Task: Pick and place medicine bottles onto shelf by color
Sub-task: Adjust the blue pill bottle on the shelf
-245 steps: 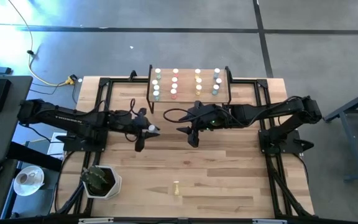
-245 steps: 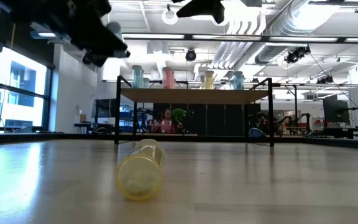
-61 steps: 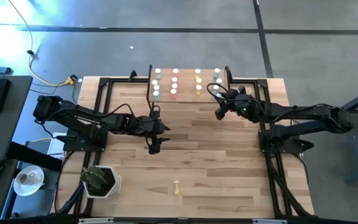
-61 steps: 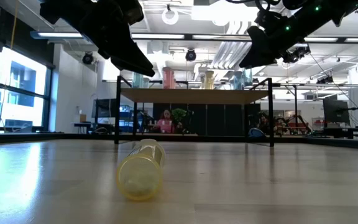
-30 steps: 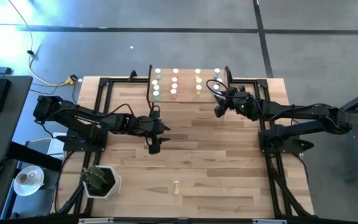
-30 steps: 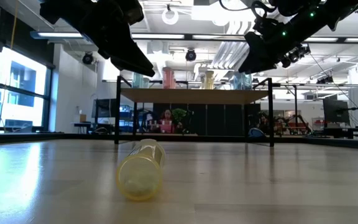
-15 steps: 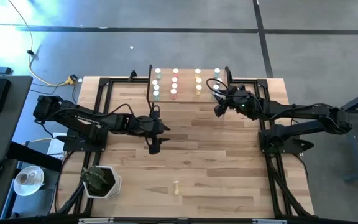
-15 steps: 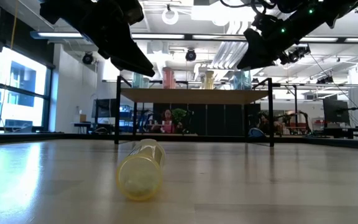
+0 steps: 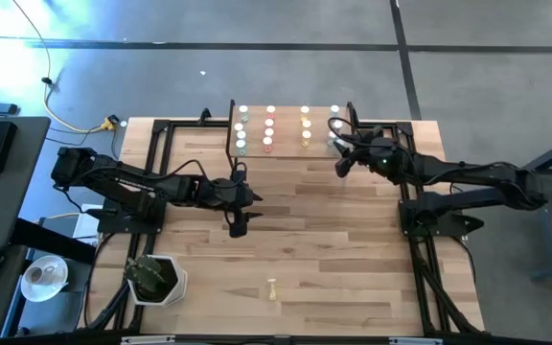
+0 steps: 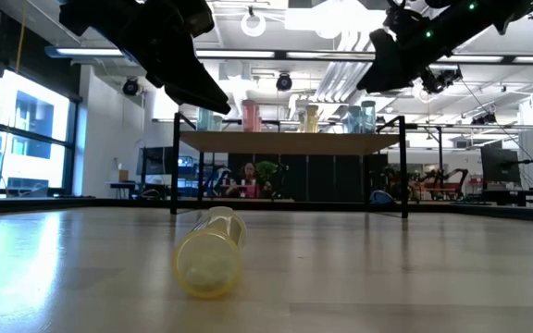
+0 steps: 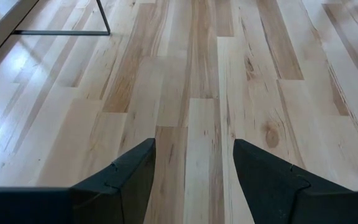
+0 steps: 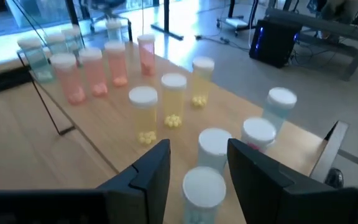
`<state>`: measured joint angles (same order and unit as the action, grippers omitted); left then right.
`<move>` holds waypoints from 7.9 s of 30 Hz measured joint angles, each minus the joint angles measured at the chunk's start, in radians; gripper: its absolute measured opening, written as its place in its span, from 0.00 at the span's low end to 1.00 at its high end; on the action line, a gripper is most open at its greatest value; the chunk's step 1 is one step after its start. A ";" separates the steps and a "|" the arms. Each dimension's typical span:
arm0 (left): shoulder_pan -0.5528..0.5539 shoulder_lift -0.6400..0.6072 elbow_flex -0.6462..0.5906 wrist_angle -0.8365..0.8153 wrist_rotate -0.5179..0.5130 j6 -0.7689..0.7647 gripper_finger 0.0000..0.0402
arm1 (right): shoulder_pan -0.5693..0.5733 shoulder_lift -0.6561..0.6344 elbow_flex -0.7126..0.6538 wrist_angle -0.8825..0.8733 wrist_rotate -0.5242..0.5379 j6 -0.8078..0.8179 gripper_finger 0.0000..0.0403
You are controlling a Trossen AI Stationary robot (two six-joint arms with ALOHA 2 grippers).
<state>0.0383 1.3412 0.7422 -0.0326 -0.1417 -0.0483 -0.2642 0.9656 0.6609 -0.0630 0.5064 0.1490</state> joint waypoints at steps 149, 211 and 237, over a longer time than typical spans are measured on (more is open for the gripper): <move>0.000 0.000 0.000 0.000 0.000 -0.001 0.52 | -0.139 0.633 0.793 -0.898 -0.216 0.195 0.00; 0.000 0.000 0.000 -0.007 0.000 -0.001 0.52 | -0.114 0.863 1.309 -1.314 -0.185 0.098 0.00; 0.000 0.000 0.000 -0.008 0.000 -0.001 0.52 | -0.121 0.900 1.294 -1.349 -0.229 0.149 0.00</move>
<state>0.0387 1.3415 0.7422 -0.0406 -0.1413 -0.0490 -0.3854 1.8659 1.9545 -1.4124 0.2771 0.2981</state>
